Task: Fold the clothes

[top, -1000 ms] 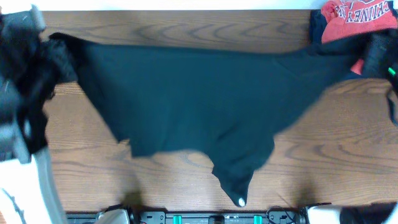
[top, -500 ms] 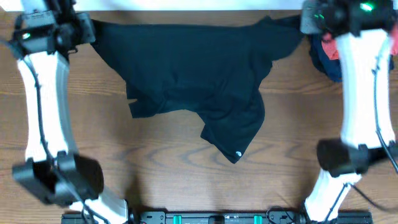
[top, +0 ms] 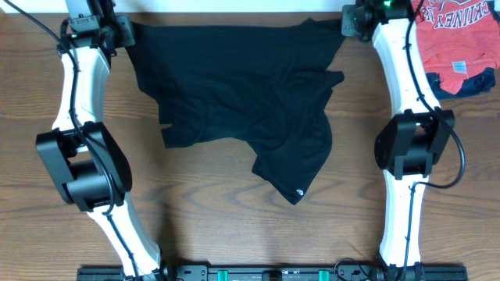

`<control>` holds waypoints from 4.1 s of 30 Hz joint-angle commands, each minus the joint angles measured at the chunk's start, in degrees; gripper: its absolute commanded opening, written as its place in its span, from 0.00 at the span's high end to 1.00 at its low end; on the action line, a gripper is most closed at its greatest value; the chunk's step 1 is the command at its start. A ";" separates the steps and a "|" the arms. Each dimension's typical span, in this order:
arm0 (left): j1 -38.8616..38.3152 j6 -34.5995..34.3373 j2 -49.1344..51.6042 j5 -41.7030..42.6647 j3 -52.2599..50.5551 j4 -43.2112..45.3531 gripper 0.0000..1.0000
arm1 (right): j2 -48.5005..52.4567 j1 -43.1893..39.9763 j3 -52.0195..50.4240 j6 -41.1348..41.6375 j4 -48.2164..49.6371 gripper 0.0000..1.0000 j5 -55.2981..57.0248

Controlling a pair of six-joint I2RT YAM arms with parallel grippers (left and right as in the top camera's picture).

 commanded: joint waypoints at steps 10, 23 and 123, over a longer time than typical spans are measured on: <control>-1.66 0.94 -2.10 -1.33 -0.04 0.61 0.94 | -0.81 -0.42 0.46 1.99 4.00 0.99 -3.76; -1.68 0.94 -4.76 -1.31 -0.04 10.49 0.94 | -2.95 -0.59 0.44 -0.61 18.45 0.99 -5.77; -3.61 8.76 -13.35 8.92 -37.62 -17.66 0.37 | -21.62 10.80 -0.26 -1.29 -45.48 0.84 -16.24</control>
